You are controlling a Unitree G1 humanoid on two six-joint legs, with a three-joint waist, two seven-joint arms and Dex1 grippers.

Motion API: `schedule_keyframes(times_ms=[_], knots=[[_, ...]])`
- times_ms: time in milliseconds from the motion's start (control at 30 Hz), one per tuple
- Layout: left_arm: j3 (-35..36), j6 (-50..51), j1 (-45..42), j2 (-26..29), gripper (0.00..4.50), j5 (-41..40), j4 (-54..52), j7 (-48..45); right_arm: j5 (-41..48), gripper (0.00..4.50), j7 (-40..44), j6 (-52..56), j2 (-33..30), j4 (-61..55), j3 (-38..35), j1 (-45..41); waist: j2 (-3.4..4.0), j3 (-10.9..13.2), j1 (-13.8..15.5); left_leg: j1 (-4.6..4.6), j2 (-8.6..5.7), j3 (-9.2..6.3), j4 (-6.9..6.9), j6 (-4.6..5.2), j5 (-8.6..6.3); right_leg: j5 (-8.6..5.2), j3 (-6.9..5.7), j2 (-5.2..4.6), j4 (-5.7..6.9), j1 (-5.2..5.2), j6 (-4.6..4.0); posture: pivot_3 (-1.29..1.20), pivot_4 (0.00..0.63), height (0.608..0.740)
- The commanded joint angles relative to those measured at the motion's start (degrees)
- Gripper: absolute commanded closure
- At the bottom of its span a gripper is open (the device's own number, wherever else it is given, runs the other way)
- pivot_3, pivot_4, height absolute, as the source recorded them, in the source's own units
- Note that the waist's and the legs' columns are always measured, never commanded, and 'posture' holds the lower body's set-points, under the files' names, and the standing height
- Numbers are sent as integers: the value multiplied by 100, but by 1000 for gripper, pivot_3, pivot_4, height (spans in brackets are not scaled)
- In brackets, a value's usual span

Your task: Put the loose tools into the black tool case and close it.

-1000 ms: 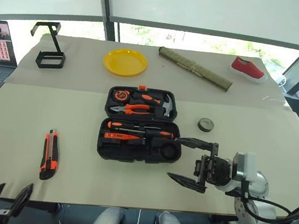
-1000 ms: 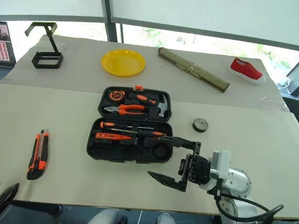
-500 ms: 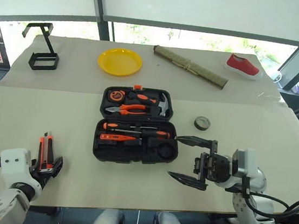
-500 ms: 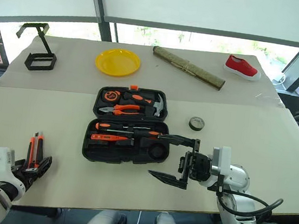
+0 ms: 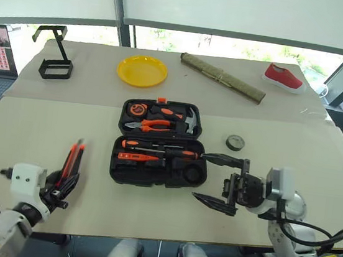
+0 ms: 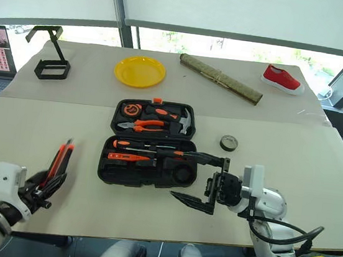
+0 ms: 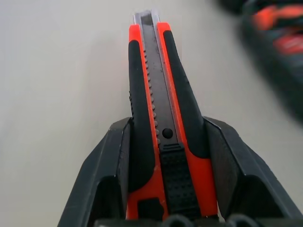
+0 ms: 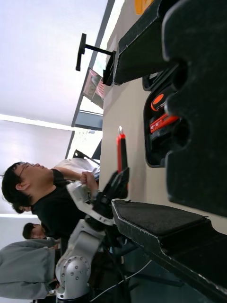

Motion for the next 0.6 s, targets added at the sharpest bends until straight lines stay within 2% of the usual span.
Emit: schedule_keyframes(times_ms=[33,67,133,233,400,600], knots=[[-432,-698,-554,1075,2717,-67,483,-2092,162,0,-58,107,-209,-281,-279,158,2,1,3,-1,0,0,0,0,0,-1,-1,-3,1,0,-1,0,150,740],[-784,-816,-953,1511,2717,97,734,-2645,157,0,-50,121,-293,-303,-338,236,4,2,4,-2,-1,-1,0,1,0,-2,-7,0,1,0,-3,0,150,740],[-1410,-992,-1691,2005,2717,411,1163,-3285,131,0,-69,127,-386,-329,-412,341,8,5,43,-2,-3,-2,0,3,2,-2,-13,4,4,2,-3,0,150,740],[-2280,-1300,-2772,2220,2717,995,1825,-3724,103,0,-130,124,-457,-383,-462,432,10,6,-10,-2,-5,8,-1,10,5,-1,-6,40,-2,4,1,0,150,740],[-3446,-1414,-4380,1822,2717,1771,2749,-4017,60,0,-430,181,-462,-827,-534,797,5,9,-48,-14,-2,13,-3,10,3,7,5,60,5,-13,4,0,150,740],[-3981,-1351,-5217,1427,2717,2153,3306,-4102,36,0,-738,213,-491,-1170,-570,1106,4,10,-76,-20,0,13,0,10,0,6,15,66,7,-16,6,0,150,740]])
